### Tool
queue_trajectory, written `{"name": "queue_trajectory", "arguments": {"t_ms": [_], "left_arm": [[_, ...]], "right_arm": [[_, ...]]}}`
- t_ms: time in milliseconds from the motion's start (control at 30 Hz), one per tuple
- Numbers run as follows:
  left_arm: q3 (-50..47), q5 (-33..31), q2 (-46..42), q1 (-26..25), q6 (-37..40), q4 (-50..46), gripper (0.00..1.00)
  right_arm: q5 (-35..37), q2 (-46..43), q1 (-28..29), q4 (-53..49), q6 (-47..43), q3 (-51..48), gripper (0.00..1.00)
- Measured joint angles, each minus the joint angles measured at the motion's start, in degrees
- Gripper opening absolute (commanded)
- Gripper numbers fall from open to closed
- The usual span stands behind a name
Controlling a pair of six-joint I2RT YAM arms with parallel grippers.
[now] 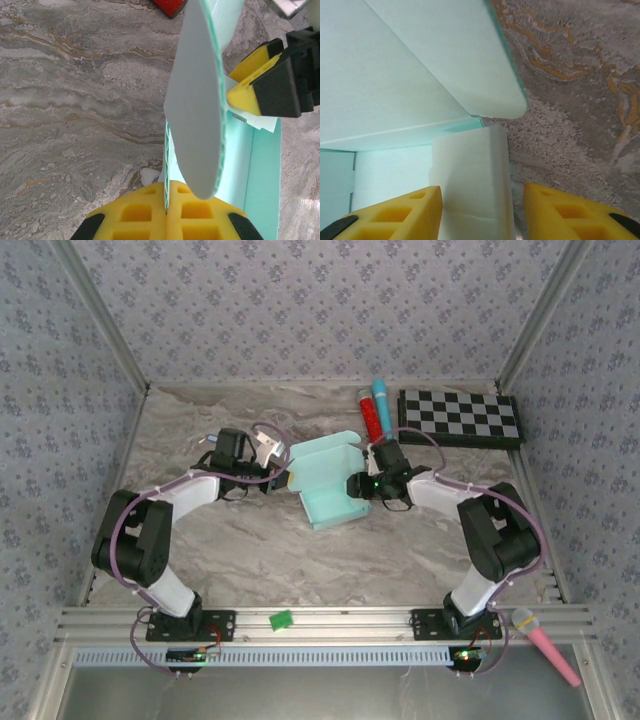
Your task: Fold the paper box
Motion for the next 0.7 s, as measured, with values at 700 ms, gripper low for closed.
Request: {"name": "queue_trajectory", "arguments": {"t_ms": [700], "left_arm": [[0.11,1.44,0.00,-0.07,0.02,-0.11,0.00]], "right_arm": [[15.10,3.69,5.09,1.92,2.08,0.02,0.34]]}}
